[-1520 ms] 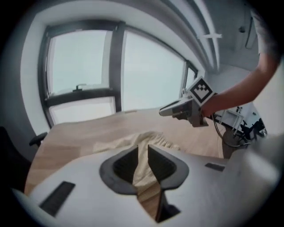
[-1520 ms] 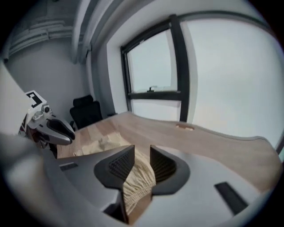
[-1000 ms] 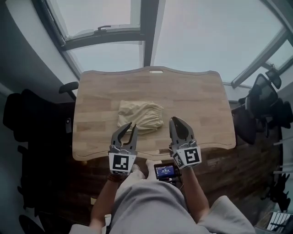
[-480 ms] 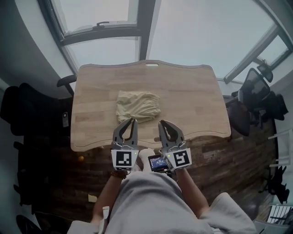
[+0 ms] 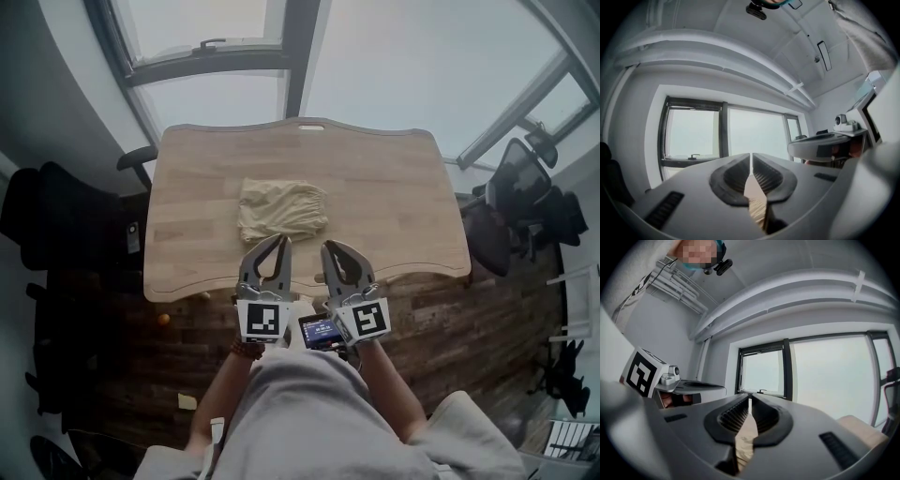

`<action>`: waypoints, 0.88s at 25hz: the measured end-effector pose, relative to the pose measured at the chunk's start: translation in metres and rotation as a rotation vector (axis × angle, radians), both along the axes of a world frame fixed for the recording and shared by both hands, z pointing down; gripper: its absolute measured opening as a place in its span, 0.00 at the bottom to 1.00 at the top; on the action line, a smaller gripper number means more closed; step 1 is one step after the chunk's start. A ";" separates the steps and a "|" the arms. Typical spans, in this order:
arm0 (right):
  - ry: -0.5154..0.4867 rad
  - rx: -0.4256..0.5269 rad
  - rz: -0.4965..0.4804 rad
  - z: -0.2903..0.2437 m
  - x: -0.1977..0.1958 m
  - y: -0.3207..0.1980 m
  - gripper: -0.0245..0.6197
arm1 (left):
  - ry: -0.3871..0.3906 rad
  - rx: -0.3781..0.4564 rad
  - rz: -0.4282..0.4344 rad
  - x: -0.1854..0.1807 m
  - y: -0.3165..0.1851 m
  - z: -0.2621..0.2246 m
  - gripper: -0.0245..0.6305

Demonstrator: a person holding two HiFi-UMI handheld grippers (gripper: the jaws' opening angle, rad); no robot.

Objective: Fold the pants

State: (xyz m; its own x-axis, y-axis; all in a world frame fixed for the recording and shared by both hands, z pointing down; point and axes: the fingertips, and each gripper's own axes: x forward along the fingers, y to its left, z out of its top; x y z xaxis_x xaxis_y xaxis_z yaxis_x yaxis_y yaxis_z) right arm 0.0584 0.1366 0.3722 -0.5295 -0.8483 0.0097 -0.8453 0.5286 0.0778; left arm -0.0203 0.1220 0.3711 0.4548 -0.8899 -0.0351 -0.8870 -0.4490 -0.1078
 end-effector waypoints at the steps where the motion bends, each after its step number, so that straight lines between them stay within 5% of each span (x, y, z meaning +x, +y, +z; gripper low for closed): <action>1: -0.002 0.005 -0.001 -0.001 -0.001 -0.001 0.07 | -0.015 0.012 -0.002 -0.002 -0.001 -0.003 0.07; 7: -0.024 -0.008 -0.001 0.002 -0.004 -0.005 0.07 | -0.066 0.058 -0.011 -0.012 -0.006 -0.011 0.07; 22: 0.003 -0.056 -0.001 0.017 -0.003 -0.016 0.07 | -0.029 -0.042 -0.012 -0.019 -0.014 0.014 0.07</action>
State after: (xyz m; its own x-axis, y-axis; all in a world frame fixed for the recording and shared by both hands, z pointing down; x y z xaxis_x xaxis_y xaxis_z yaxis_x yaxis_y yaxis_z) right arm 0.0555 0.1206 0.3889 -0.5301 -0.8459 0.0588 -0.8447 0.5329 0.0504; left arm -0.0391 0.1085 0.3851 0.4441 -0.8958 0.0154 -0.8892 -0.4429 -0.1146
